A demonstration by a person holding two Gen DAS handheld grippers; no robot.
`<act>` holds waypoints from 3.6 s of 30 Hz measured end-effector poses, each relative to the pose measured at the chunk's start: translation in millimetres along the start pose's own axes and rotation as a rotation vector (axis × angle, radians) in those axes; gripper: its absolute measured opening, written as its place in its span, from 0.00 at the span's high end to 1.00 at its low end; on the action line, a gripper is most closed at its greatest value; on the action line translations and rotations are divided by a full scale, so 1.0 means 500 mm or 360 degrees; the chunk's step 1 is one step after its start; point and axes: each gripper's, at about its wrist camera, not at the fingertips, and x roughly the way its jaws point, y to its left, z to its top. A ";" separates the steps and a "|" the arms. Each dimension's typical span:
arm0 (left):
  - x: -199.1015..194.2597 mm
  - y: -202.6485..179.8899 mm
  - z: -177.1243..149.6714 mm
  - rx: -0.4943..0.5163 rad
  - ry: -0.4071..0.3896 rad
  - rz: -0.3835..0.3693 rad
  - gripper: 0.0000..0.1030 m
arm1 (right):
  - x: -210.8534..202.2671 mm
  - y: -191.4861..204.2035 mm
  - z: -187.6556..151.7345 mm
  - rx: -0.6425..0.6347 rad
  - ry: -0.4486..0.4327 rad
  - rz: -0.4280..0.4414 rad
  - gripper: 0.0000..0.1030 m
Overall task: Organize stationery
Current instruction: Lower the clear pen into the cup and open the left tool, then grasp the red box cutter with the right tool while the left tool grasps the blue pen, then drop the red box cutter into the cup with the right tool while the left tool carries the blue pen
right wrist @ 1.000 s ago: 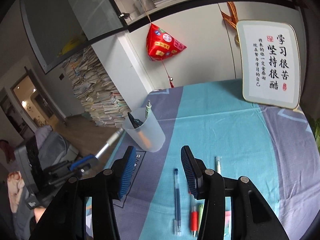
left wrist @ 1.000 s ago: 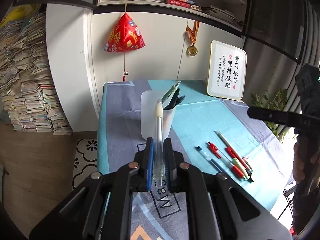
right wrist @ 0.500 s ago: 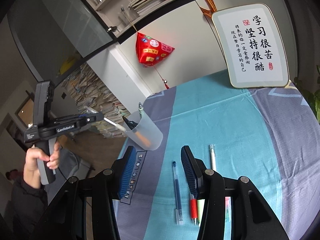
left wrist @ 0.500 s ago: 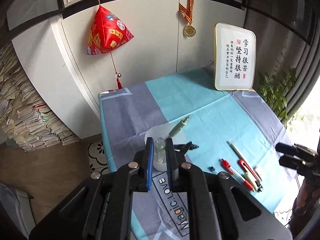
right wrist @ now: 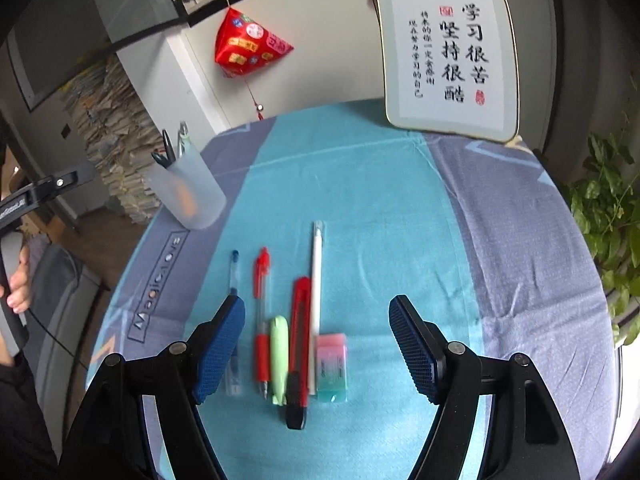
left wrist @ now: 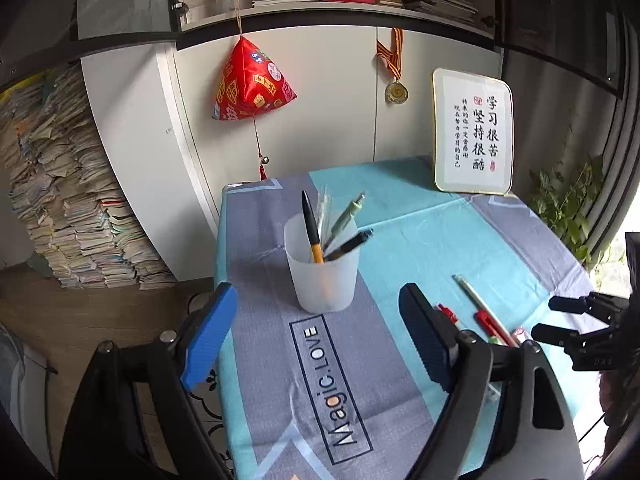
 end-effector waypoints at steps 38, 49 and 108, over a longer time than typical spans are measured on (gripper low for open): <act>0.130 -0.267 -0.174 0.0057 0.0365 -0.0229 0.37 | 0.005 0.053 -0.147 -0.0289 0.0115 -0.0093 0.51; 0.103 -0.281 -0.190 0.0132 0.0319 -0.0347 0.89 | 0.010 0.057 -0.143 -0.0272 0.0059 -0.0101 0.85; -0.063 -0.010 -0.041 0.0204 0.0179 -0.0349 0.91 | -0.172 0.140 0.074 -0.0255 -0.0345 0.0186 0.86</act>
